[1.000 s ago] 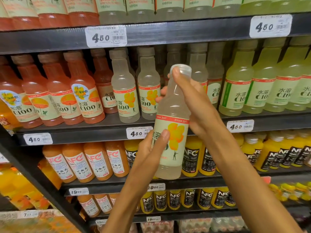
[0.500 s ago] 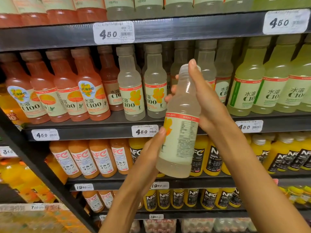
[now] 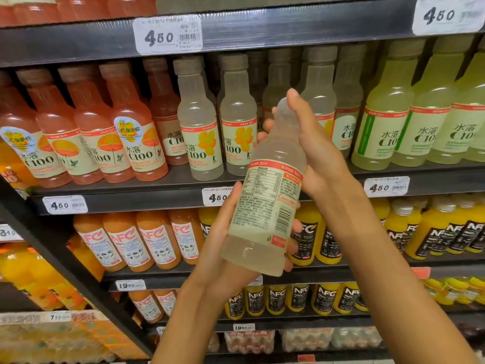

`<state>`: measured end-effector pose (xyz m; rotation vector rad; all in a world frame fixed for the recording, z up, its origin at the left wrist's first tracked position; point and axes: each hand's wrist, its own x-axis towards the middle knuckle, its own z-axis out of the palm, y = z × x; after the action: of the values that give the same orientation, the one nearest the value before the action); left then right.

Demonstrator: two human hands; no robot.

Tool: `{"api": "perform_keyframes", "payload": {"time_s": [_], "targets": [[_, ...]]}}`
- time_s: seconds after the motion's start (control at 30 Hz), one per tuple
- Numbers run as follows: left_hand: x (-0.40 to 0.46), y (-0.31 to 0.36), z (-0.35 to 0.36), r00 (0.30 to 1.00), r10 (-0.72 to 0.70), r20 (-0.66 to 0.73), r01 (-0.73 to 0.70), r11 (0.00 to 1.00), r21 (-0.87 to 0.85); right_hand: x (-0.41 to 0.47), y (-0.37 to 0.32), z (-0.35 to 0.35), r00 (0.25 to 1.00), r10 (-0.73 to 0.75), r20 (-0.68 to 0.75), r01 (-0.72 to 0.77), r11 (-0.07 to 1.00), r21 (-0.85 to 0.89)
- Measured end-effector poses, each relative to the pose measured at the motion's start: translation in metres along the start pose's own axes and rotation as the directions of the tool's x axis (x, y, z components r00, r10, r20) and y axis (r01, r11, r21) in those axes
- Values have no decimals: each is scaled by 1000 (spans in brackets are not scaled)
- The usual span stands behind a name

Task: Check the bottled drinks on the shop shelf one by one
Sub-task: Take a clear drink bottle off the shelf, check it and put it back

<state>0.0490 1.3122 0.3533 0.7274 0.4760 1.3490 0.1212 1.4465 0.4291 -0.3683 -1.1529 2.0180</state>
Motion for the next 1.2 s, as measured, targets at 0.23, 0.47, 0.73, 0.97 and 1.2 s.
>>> {"api": "perform_keyframes", "payload": {"time_s": [0.23, 0.47, 0.73, 0.97, 1.2], "targets": [[0, -4, -15, 995, -15, -94, 34, 978, 204, -11, 1, -28, 996, -1, 86, -14, 986, 166], [18, -49, -56, 918, -194, -347, 299, 912, 281, -75, 42, -90, 942, -71, -327, 153, 960, 234], [52, -139, -74, 745, -618, -251, 665, 718, 208, -193, 78, -156, 712, -133, -690, 431, 858, 279], [49, -221, -37, 576, -817, -37, 742, 503, 444, -331, 131, -149, 258, -171, -951, 787, 607, 104], [25, -333, 82, 291, -949, 119, 686, 293, 666, -494, 153, -127, -287, -255, -923, 623, 683, -382]]}}
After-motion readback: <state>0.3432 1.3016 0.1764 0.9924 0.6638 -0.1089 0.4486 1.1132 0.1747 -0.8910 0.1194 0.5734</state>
